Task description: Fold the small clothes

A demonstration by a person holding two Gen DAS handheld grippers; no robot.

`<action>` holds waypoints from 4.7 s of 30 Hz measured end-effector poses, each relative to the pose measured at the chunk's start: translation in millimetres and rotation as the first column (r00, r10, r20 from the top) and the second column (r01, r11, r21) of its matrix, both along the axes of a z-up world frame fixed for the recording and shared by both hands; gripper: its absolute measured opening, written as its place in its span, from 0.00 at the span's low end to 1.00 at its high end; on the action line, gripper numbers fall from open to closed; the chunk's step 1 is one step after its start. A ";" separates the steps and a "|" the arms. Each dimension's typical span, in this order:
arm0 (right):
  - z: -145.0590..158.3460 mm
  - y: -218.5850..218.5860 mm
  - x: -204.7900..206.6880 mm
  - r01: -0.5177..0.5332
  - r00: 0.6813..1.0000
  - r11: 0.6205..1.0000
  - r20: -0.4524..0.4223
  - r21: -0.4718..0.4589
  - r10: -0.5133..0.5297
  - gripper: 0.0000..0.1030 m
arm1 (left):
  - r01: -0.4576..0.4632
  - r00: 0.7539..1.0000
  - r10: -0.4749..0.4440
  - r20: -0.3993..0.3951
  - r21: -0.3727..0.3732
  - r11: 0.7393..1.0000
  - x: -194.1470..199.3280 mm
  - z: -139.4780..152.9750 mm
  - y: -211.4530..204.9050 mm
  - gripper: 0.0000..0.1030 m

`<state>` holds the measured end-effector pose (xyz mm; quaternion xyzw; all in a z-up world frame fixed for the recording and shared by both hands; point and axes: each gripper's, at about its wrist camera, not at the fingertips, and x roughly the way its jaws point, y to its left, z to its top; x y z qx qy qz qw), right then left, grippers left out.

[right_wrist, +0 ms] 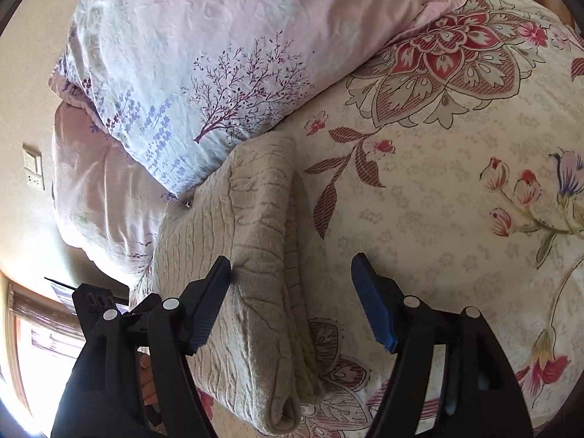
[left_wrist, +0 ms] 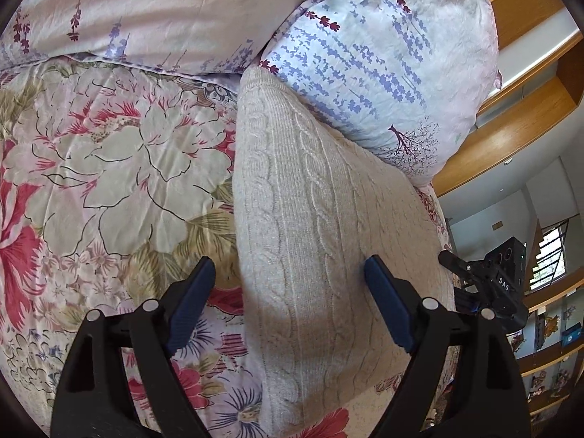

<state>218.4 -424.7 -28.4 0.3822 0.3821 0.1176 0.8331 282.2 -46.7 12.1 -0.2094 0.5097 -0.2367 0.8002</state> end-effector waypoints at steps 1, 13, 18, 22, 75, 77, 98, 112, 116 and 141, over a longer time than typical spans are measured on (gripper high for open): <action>-1.2 2.6 1.4 -0.007 1.000 1.000 0.001 0.003 0.007 0.68 | -0.001 1.000 0.001 -0.001 -0.003 1.000 -0.1 -0.5 -0.3 0.81; -8.6 22.7 12.8 -0.110 0.994 0.994 0.027 0.026 0.110 0.55 | 0.006 1.000 -0.006 0.001 -0.042 0.999 8.8 -3.9 -12.7 0.78; -11.9 23.7 14.2 -0.129 0.991 0.989 0.042 0.066 0.126 0.49 | 0.002 1.000 -0.003 -0.014 -0.095 0.995 14.2 -9.0 -20.2 0.73; -18.7 21.5 13.0 -0.145 0.989 0.982 0.039 0.119 0.141 0.34 | -0.011 0.999 0.006 -0.034 -0.129 0.992 16.4 -13.1 -19.5 0.61; 41.7 180.7 -5.4 -0.028 0.963 0.924 0.236 -0.382 0.127 0.37 | -0.031 0.912 -0.105 0.396 0.324 0.946 -82.7 54.2 60.0 0.65; 50.1 192.8 -29.4 -0.050 0.939 0.892 0.285 -0.449 0.195 0.37 | -0.089 0.904 -0.091 0.417 0.394 0.915 -93.3 54.5 67.3 0.65; 19.3 242.2 -73.6 -0.022 0.954 0.643 0.175 -0.765 0.241 0.38 | -0.111 0.951 -0.047 0.306 0.481 0.870 -114.1 15.8 90.6 0.76; 27.7 222.8 -105.1 0.102 0.953 0.704 0.272 -0.703 0.134 0.86 | -0.112 0.951 -0.040 0.306 0.461 0.880 -139.7 22.8 86.6 0.93; 23.6 217.4 -112.5 0.088 0.958 0.735 0.260 -0.672 0.123 0.90 | -0.106 0.958 -0.024 0.286 0.428 0.897 -147.0 21.5 81.0 0.95; -16.4 260.4 -98.0 -0.043 0.989 0.679 0.066 -0.733 0.134 0.99 | -0.175 0.970 0.044 0.238 0.562 0.809 -152.8 1.5 60.3 0.98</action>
